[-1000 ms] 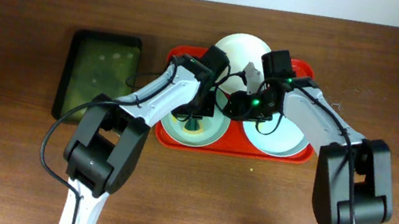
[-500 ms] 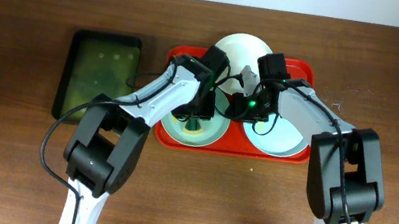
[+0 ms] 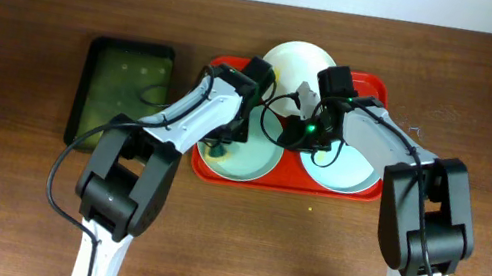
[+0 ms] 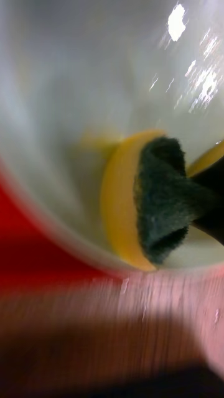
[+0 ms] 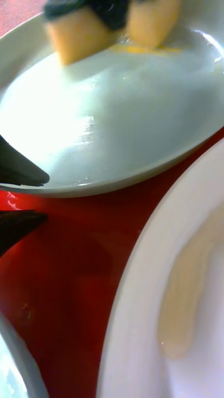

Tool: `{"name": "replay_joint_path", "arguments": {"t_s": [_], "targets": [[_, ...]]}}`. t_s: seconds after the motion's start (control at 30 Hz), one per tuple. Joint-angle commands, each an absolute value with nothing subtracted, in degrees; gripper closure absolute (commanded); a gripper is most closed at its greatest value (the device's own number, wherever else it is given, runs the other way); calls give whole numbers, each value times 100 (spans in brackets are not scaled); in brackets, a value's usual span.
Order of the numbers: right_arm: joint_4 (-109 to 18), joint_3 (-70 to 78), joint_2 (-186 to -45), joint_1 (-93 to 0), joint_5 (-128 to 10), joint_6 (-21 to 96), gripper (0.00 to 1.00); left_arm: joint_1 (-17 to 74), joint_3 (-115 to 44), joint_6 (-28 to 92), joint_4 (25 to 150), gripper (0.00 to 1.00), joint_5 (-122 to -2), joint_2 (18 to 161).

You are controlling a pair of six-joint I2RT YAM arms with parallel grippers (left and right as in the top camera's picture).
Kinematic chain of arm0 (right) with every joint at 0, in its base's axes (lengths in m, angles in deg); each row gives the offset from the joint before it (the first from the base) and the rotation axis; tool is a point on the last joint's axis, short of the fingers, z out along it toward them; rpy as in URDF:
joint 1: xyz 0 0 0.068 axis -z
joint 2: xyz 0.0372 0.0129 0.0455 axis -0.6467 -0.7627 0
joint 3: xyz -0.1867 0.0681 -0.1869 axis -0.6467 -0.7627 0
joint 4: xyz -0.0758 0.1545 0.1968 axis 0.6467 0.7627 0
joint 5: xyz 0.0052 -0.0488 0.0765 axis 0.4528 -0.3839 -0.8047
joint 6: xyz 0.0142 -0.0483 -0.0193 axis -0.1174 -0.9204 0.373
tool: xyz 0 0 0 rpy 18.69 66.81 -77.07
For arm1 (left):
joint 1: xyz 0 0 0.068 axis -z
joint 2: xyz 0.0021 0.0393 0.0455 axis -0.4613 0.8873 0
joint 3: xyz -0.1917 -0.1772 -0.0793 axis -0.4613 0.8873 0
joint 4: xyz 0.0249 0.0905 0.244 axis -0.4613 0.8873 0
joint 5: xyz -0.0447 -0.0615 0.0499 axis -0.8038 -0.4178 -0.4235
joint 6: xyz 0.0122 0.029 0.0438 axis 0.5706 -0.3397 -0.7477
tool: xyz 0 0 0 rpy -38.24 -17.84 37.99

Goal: Clean dirty plates on tray and stack at the side

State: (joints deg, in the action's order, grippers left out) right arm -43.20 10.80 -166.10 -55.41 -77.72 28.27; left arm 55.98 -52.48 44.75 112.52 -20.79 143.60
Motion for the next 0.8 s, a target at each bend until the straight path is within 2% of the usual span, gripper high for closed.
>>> {"name": "replay_joint_path", "arguments": {"t_s": [0.0,0.1,0.17,0.23,0.43,0.63,0.77], "targets": [[-4257,1054,-16837,-5565,-7602,2823,84,5578,-5454,4272,11276,100,-892,14236],[-4255,1054,-16839,-5565,-7604,2823,84,5557,-5817,4274,11193,100,-1801,14183],[-4255,1054,-16839,-5565,-7604,2823,84,5369,-5823,4272,10668,100,-3406,14216],[-4257,1054,-16837,-5565,-7604,2823,84,5244,-5808,4272,10491,100,-4280,14303],[-4257,1054,-16837,-5565,-7604,2823,84,5227,-5686,4248,10386,100,-3797,14944],[-4259,1054,-16839,-5565,-7604,2823,84,5203,-5690,4206,11173,100,-1047,15149],[-4257,1054,-16837,-5565,-7604,2823,84,5163,-6267,4209,11857,100,-945,15117]]}}
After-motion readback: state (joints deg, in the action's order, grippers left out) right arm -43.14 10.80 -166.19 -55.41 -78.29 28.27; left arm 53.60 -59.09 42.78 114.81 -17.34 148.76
